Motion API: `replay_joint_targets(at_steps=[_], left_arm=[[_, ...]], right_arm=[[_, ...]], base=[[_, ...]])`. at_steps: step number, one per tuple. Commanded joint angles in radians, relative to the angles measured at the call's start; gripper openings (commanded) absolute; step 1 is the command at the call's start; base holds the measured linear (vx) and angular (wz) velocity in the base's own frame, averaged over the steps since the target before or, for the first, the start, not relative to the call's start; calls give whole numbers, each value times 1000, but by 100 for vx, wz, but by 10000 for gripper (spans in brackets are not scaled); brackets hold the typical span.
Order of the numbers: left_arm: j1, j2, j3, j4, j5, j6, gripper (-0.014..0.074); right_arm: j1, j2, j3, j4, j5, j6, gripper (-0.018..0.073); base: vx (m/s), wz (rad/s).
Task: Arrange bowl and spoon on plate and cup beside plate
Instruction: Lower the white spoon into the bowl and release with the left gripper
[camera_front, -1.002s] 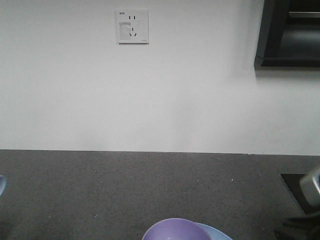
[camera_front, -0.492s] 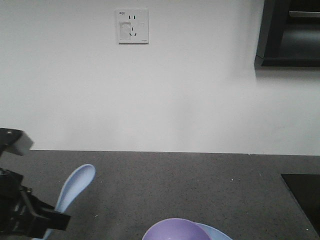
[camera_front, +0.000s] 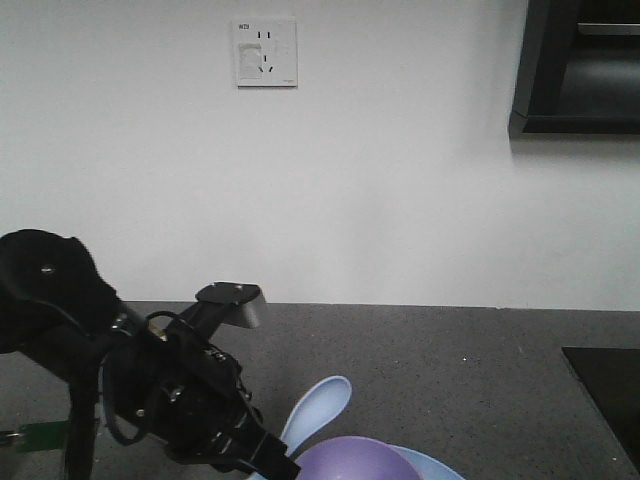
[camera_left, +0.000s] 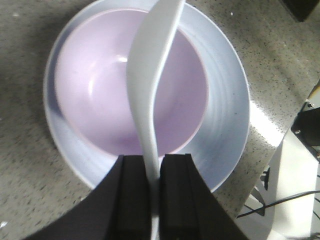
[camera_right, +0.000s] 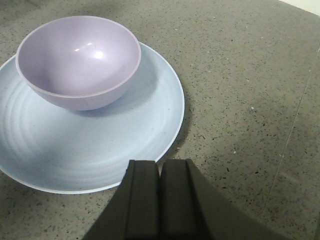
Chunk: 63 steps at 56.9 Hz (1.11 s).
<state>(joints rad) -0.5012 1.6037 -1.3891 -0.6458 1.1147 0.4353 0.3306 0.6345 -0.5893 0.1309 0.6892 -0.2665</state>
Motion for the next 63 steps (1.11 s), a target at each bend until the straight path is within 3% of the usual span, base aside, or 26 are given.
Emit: replay_joint_targets(at_steps=[1, 15, 44, 54, 63], left_arm=[[-25, 14, -78, -52, 5, -29, 4], [-49, 89, -115, -49, 9, -44, 71], [-53, 104, -115, -45, 31, -47, 465], [-53, 103, -152, -38, 29, -44, 484], [-53, 102, -264, 39, 95, -49, 484]], right_arm=[[1, -2, -30, 2, -75, -9, -8], [1, -2, -30, 2, -75, -9, -8], [1, -2, -30, 1, -75, -9, -8], [1, -2, -30, 1, -75, -9, -8], [1, -2, -30, 1, -75, -9, -8]], base=[[0, 0], [0, 0], [0, 0], [0, 0], [0, 0]])
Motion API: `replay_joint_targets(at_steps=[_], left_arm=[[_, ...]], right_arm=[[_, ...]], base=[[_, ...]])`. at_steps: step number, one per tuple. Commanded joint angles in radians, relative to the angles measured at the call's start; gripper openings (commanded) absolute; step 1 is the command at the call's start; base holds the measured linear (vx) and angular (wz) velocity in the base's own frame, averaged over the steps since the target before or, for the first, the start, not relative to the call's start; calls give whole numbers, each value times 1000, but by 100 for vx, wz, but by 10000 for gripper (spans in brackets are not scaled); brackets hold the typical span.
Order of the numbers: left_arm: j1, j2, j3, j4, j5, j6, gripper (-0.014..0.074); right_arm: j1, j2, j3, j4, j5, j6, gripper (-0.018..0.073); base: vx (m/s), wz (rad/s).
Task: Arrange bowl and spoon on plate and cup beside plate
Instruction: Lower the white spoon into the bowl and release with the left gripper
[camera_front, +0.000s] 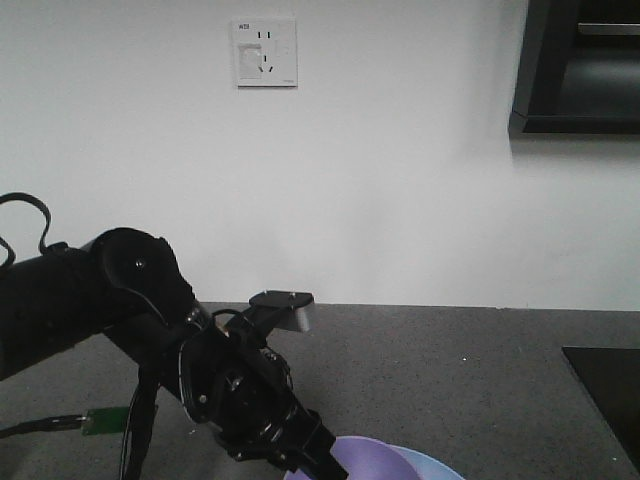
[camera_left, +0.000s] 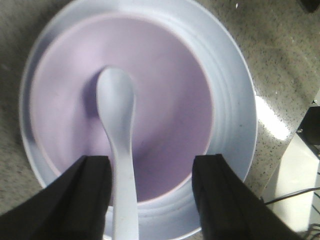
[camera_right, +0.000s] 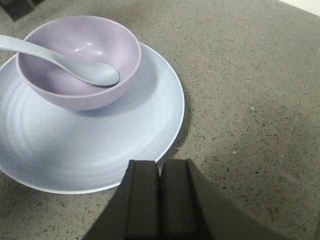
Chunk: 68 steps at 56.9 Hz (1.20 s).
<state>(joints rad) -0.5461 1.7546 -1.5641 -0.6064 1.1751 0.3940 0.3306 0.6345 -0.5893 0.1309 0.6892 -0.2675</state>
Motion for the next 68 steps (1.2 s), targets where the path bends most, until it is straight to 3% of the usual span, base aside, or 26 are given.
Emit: replay_joint_targets(at_steps=[1, 6, 14, 20, 27, 36, 51, 68], left_arm=[[-7, -49, -102, 14, 49, -11, 484], [-7, -68, -163, 146, 79, -59, 484], [-7, -144, -190, 458, 79, -131, 484], [-7, -212, -188, 679, 79, -231, 484], [0, -291, -178, 836, 79, -304, 484], [87, -398, -57, 886, 79, -309, 484], [278, -507, 233, 887, 36, -309, 484], [333, -504, 385, 884, -37, -327, 482]], right_arm=[[1, -2, -30, 1, -75, -8, -8], [1, -2, -30, 1, -75, -8, -8], [1, -2, -30, 0, -75, -8, -8], [1, -2, -30, -1, -75, -8, -8], [1, -2, -30, -1, -75, -8, -8], [1, -2, -30, 0, -75, -8, -8], [1, -2, -30, 1, -77, -8, -8], [1, -1, -30, 2, -97, -8, -8]], base=[[0, 0], [0, 0], [0, 0], [0, 0], [0, 0], [0, 0], [0, 0], [0, 0]])
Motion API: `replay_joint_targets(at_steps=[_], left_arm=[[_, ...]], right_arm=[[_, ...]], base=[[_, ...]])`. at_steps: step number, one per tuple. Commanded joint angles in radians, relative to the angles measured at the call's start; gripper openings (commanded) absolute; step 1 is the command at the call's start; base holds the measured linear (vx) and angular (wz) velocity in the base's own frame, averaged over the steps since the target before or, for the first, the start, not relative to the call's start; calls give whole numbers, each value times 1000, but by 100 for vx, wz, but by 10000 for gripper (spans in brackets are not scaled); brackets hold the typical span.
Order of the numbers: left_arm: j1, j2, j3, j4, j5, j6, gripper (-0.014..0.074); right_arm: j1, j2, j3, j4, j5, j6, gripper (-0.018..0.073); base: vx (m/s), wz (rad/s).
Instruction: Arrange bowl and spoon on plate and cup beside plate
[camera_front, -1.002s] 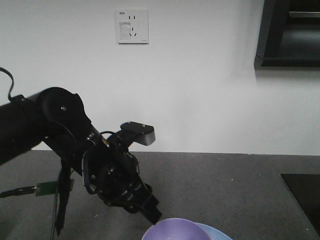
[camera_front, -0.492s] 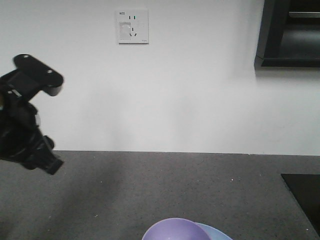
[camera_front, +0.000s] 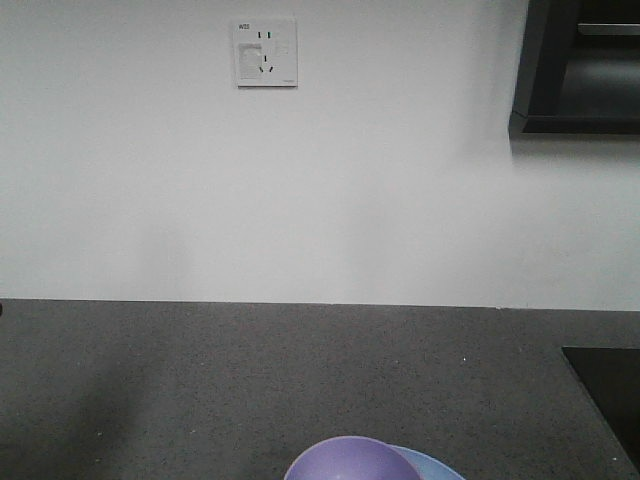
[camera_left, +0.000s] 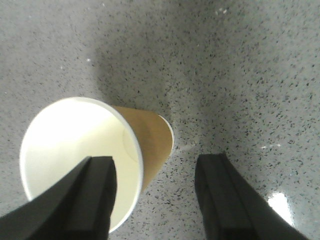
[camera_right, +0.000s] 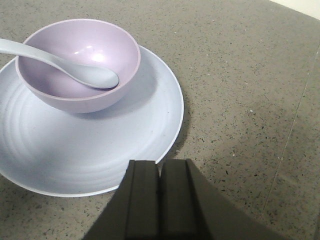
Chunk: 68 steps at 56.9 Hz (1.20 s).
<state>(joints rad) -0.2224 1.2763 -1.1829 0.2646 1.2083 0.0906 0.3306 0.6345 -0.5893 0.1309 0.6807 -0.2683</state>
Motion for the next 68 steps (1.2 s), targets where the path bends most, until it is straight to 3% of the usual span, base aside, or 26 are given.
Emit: replay_joint_targets(at_steps=[1, 21, 27, 34, 36, 51, 57, 68], left_arm=[[10, -26, 8, 13, -77, -24, 482], [30, 44, 48, 5, -91, -25, 458], [30, 49, 48, 4, -96, -25, 328], [30, 47, 48, 5, -114, -25, 38], [30, 43, 47, 5, -115, -24, -10], [-17, 19, -64, -49, -15, 18, -5], [-80, 21, -160, -94, 26, 49, -4], [-207, 32, -255, -158, -10, 55, -3]], right_arm=[[1, -1, -30, 2, -89, -7, -8], [1, -1, -30, 2, -84, -7, -8], [1, -1, -30, 1, -82, -7, -8], [1, -1, -30, 1, -82, -7, -8], [1, -1, -30, 1, -82, -7, -8], [1, -1, -30, 1, -82, -7, -8], [1, -1, -30, 1, -83, -7, -8], [1, -1, -30, 1, -87, -7, -8]], base=[[0, 0], [0, 0], [0, 0], [0, 0], [0, 0], [0, 0], [0, 0], [0, 0]])
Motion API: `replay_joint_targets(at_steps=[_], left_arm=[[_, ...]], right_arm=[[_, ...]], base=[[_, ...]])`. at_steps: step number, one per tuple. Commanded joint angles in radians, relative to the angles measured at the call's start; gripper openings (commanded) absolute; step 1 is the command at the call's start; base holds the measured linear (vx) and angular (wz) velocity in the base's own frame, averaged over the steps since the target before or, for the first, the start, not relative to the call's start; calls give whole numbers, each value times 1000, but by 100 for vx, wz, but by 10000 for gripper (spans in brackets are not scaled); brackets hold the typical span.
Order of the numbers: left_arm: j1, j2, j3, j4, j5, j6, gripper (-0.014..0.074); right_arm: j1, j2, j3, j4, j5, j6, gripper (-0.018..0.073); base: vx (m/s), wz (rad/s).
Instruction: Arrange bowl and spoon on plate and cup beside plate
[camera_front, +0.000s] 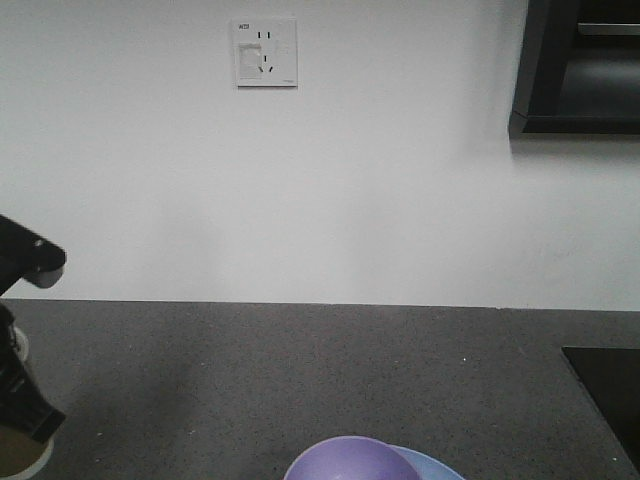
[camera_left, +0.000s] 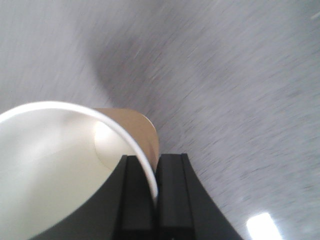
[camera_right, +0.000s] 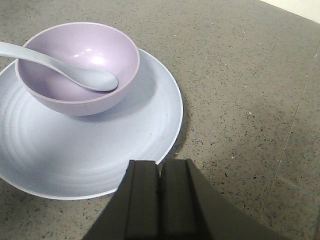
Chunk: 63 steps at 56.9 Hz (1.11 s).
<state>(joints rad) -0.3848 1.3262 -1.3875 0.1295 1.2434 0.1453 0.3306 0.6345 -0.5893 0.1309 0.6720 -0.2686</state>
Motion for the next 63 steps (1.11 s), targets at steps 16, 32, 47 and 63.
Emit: replay_joint_targets(at_steps=[16, 32, 47, 63], left_arm=[[-202, 90, -55, -71, -58, 0, 0], [-304, 175, -55, -69, -101, -18, 0], [-320, 222, -55, -70, -110, -18, 0], [-320, 230, -55, -70, -132, -17, 64]], right_arm=[[1, -1, -30, 1, -87, -7, -8], [1, -1, -30, 1, -87, -7, -8], [1, -1, -30, 1, -86, -7, -8], [1, -1, -30, 1, -86, -7, -8]], base=[[0, 0], [0, 0], [0, 0], [0, 0]])
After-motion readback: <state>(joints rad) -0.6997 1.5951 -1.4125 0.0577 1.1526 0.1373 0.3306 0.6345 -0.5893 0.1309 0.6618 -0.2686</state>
